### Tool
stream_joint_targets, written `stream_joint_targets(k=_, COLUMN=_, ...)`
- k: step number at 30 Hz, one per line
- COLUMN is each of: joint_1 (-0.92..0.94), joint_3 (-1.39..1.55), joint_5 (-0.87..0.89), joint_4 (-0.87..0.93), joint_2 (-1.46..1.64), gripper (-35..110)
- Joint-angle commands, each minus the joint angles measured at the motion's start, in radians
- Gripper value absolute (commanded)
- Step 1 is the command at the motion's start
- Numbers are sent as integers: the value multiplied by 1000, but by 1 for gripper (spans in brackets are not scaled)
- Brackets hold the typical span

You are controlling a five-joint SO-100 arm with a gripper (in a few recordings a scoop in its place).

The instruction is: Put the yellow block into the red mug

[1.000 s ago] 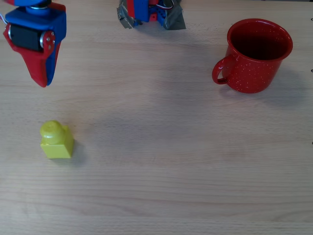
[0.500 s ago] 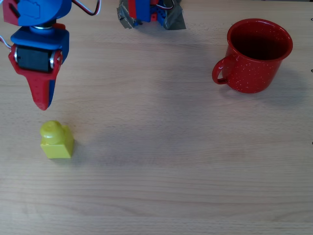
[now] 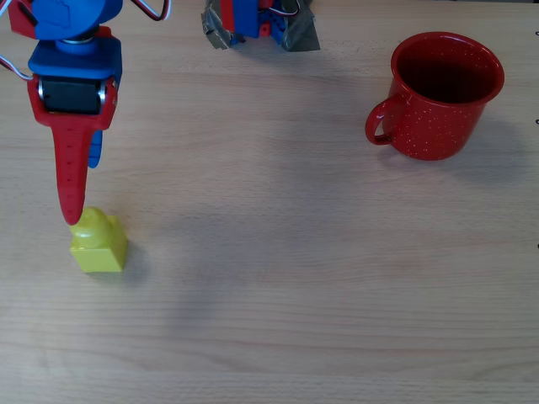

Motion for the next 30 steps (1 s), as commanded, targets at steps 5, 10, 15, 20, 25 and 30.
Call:
stream_joint_targets(k=5, joint_1=21, joint_3=-86, joint_5=-12, joint_4=6, joint_2=-18, gripper=45)
stream_joint_targets(k=10, joint_1=40, joint_3=-92, joint_5=-3, joint_4=-41, joint_2=-77, gripper=44)
stream_joint_targets(k=15, joint_1=51, joint_3=-110, joint_5=2, joint_4=-58, joint_2=-120, gripper=44)
stream_joint_targets(k=20, joint_1=51, joint_3=-103, joint_5=9, joint_4=-86, joint_2=-150, gripper=44)
stream_joint_targets(k=25, joint_1=46, joint_3=-95, joint_5=17, joint_4=-107, joint_2=-175, gripper=44)
stream_joint_targets(k=30, joint_1=35, joint_3=-97, joint_5=20, joint_4=-126, joint_2=-199, gripper=43)
